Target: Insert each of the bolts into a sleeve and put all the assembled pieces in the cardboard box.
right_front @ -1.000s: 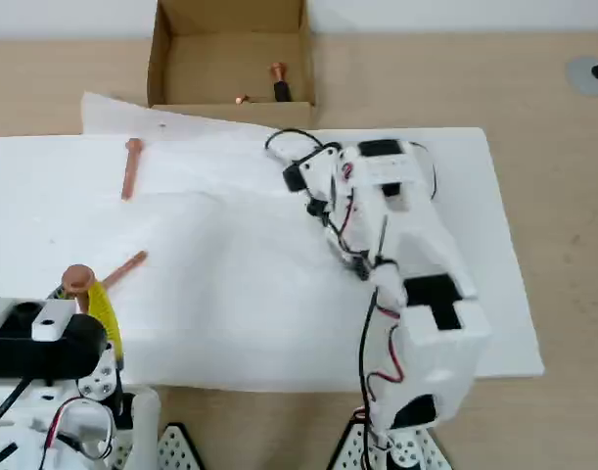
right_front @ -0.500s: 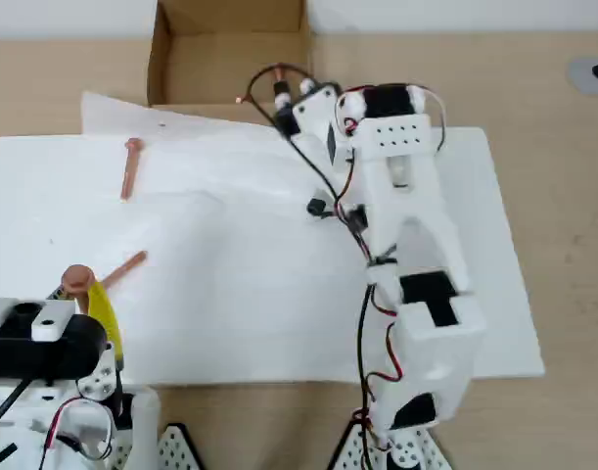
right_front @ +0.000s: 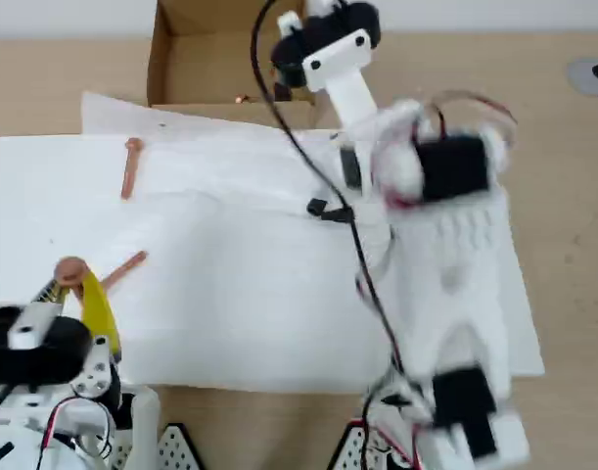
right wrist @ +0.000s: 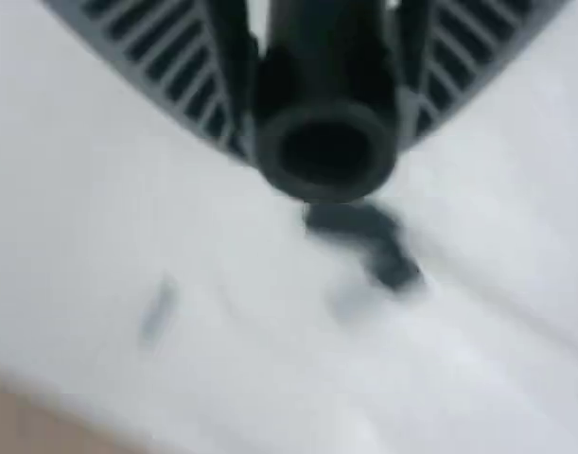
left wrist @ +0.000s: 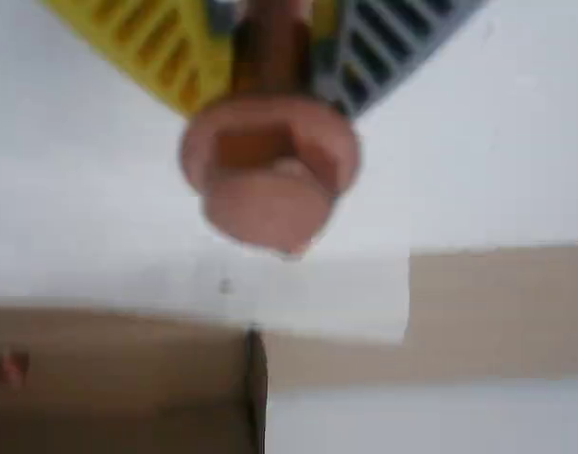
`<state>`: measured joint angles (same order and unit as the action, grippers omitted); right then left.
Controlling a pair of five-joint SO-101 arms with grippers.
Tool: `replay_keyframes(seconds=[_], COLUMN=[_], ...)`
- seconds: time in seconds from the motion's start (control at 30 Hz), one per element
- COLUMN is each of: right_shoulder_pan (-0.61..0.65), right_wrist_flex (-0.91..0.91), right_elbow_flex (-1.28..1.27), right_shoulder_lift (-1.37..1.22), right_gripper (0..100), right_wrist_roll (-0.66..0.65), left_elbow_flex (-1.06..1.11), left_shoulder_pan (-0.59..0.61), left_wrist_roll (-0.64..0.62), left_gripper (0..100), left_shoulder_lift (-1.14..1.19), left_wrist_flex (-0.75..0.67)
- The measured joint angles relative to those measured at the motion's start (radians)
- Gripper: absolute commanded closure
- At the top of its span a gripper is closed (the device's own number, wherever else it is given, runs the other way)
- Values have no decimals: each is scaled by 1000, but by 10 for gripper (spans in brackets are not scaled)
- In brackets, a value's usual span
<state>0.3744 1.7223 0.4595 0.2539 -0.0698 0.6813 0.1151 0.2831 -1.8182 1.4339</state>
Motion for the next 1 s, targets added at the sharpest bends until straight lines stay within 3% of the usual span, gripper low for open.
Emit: replay_keyframes(seconds=[0.2, 0.37, 0.47, 0.67, 0.8, 1.0], right_shoulder_pan=[155, 232, 245, 249, 249, 298], right_wrist_flex=[-32, -97, -204, -437, -586, -717], right_elbow_flex=[-129, -454, -694, -1080, -1211, -1366], right_shoulder_lift=[342, 591, 752, 988, 1062, 1100], right_gripper=[973, 974, 989, 989, 989, 989], right_wrist_roll=[54, 58, 58, 81, 212, 255], left_elbow_flex=[129, 275, 328, 333, 334, 342], left_shoulder_pan=[0, -2, -84, -350, -483, -552], left_wrist_roll=[-86, -183, -201, -203, -203, -203], left_gripper=[995, 997, 997, 997, 997, 997], left_shoulder_lift=[0, 0, 2, 15, 20, 21], left_wrist_flex=[-236, -546, -700, -749, -753, -753])
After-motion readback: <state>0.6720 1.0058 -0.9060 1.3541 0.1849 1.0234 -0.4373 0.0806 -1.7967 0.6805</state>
